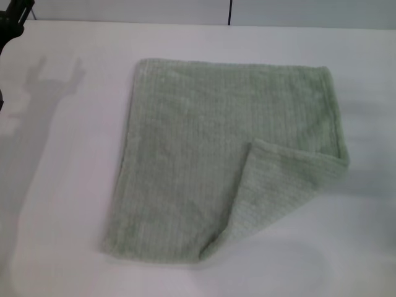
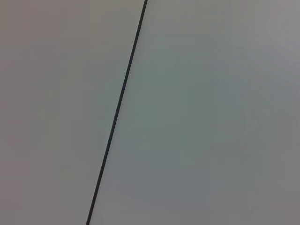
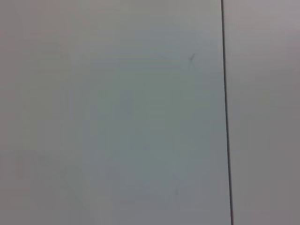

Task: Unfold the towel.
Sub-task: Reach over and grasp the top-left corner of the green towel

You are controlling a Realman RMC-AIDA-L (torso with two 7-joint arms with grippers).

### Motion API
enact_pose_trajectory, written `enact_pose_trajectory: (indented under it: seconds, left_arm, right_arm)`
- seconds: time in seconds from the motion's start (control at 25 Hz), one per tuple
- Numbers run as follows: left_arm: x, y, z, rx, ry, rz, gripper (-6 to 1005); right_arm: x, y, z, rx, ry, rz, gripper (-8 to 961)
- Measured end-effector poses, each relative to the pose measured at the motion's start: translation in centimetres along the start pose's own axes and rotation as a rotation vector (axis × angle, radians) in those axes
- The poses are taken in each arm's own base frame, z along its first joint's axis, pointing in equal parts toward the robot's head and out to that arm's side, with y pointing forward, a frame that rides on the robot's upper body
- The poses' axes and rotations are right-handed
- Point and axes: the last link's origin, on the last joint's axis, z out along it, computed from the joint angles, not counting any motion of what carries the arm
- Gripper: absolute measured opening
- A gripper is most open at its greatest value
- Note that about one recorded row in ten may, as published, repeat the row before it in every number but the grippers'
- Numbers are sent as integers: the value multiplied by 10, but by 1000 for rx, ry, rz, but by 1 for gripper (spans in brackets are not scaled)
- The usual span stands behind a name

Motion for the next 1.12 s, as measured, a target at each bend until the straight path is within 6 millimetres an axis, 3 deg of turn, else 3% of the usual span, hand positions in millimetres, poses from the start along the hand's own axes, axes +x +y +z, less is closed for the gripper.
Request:
enact_pose_trajectory:
  seconds: [0.6, 0.76, 1.12]
  left_arm:
    - [-6, 12, 0, -57, -27, 16, 840]
    - [-7, 13, -1, -63, -33, 20, 760]
    - [-9, 18, -1, -85, -42, 11, 424]
  right_arm:
    - [0, -1, -2, 3, 0, 0, 618]
    - [-1, -1, -2, 3, -5, 1, 617]
    - [-1, -1, -2, 3, -7, 1, 618]
